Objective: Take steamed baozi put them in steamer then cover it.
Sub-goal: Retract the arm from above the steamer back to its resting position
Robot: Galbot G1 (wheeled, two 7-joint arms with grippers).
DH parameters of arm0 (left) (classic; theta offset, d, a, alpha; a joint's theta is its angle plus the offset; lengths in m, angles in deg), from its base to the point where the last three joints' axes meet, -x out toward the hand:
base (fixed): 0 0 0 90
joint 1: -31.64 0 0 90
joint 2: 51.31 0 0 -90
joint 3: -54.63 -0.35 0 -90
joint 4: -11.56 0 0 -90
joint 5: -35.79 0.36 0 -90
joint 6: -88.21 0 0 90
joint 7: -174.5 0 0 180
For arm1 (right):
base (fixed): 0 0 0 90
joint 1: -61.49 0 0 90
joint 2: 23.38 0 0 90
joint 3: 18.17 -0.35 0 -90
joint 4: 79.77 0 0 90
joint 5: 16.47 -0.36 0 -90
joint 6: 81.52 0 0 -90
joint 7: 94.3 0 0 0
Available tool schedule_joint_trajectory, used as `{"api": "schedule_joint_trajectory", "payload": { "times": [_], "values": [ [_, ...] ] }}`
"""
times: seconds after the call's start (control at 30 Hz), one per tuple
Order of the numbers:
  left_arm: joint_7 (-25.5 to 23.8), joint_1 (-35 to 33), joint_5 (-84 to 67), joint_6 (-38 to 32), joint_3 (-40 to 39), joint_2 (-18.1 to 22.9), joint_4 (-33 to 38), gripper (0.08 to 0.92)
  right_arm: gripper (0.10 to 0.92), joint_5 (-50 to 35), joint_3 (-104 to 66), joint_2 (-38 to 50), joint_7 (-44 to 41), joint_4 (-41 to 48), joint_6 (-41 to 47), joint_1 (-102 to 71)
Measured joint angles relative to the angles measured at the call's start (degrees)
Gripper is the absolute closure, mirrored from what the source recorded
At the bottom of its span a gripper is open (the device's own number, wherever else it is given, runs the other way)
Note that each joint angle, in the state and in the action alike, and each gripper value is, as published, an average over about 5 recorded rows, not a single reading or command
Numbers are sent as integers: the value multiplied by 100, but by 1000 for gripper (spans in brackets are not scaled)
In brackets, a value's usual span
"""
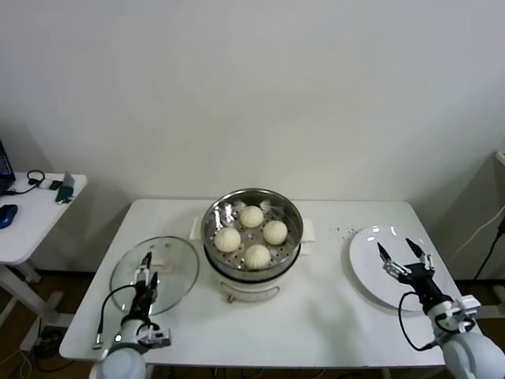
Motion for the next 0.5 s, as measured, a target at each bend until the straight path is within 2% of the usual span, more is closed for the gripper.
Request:
{"api": "schedule_joint_trajectory", "payload": {
  "times": [0.5],
  "values": [
    [126, 716, 194, 66, -33, -88, -848, 177, 203, 237, -304, -175, -92, -18, -80, -366]
  ]
}}
